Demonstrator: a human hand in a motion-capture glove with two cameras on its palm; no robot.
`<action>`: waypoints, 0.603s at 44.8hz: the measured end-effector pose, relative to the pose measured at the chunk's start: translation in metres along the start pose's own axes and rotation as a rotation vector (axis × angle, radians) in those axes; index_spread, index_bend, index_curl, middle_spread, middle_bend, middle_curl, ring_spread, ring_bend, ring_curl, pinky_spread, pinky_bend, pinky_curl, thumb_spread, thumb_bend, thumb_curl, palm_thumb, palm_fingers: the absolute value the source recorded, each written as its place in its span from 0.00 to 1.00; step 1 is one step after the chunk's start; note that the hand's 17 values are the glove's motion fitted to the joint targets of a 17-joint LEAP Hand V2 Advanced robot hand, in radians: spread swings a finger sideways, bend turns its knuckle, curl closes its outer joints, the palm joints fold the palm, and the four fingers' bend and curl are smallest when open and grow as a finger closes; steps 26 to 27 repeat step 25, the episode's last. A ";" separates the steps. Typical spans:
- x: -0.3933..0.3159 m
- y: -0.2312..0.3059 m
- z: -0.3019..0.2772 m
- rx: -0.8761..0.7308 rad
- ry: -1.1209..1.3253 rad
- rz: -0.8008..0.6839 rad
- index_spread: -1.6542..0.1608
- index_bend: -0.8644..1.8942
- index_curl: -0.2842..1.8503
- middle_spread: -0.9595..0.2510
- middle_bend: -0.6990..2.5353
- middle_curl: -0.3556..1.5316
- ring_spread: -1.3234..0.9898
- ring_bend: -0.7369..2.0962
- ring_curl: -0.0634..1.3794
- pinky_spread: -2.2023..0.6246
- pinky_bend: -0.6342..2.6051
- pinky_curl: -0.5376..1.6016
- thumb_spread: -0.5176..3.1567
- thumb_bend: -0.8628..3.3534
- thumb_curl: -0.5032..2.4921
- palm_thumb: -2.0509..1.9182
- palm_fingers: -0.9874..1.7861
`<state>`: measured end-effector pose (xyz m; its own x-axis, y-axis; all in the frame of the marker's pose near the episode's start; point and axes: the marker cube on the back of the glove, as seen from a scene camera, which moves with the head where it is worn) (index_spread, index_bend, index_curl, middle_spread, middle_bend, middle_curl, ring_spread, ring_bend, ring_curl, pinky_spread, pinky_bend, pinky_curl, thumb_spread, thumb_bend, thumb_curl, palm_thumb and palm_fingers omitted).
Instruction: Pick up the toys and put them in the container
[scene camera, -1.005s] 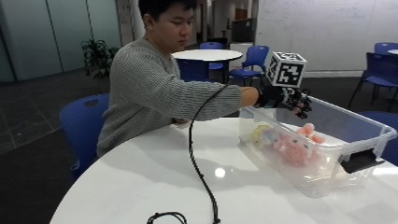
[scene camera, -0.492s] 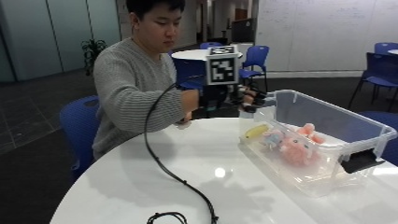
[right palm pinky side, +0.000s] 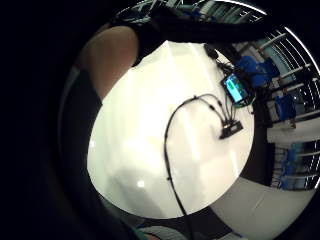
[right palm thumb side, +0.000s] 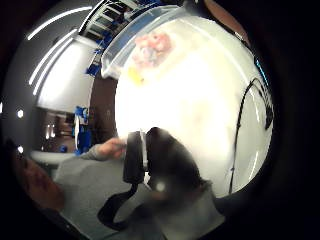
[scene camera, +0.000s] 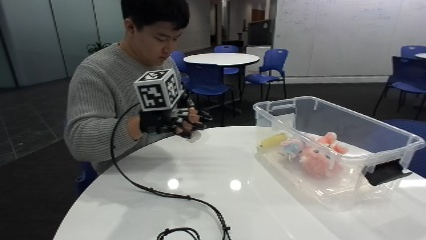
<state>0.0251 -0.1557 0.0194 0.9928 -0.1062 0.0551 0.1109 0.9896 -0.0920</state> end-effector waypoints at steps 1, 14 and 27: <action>-0.005 0.014 0.006 0.000 0.002 -0.005 0.69 0.37 0.36 0.65 0.27 0.41 0.51 0.37 0.27 0.79 0.42 0.40 0.48 0.19 0.26 0.50 0.33; -0.048 0.142 0.073 0.021 -0.053 0.055 0.69 0.39 0.36 0.65 0.27 0.40 0.52 0.35 0.26 0.80 0.40 0.40 0.49 0.20 0.24 0.50 0.35; -0.035 0.149 0.075 0.022 -0.028 0.094 0.68 0.39 0.36 0.65 0.27 0.39 0.52 0.35 0.27 0.80 0.39 0.39 0.50 0.20 0.24 0.50 0.36</action>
